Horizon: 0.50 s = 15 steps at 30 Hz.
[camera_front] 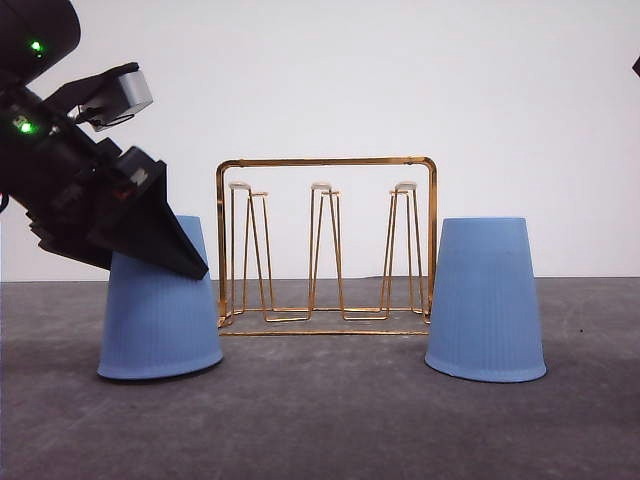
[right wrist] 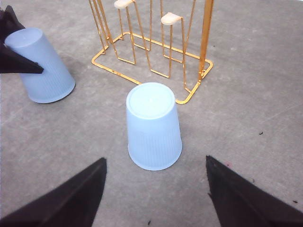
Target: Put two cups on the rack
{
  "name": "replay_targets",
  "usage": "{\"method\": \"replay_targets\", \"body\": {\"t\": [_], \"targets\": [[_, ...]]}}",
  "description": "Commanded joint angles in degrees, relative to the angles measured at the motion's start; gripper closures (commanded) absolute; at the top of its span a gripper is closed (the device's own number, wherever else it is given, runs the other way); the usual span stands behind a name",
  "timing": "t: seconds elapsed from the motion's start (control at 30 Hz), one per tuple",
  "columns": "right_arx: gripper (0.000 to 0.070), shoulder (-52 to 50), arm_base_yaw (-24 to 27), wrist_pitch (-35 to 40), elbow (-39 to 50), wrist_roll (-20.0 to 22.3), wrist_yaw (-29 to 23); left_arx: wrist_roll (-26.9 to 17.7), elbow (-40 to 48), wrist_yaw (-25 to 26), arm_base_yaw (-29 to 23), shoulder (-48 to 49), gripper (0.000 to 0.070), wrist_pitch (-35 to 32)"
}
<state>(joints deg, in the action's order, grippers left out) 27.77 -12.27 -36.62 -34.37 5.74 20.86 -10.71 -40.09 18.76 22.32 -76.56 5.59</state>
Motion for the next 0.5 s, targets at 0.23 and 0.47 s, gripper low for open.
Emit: {"method": "replay_targets", "body": {"t": [0.23,0.47], "targets": [[0.0279,0.2,-0.2,0.6,-0.4,0.3,-0.1,12.0,-19.8,-0.4,0.6,2.1,0.043,17.3],[0.0279,0.2,-0.2,1.3,-0.4,0.3,-0.1,11.8,-29.9,-10.2,2.7,1.4,0.0429,16.6]]}}
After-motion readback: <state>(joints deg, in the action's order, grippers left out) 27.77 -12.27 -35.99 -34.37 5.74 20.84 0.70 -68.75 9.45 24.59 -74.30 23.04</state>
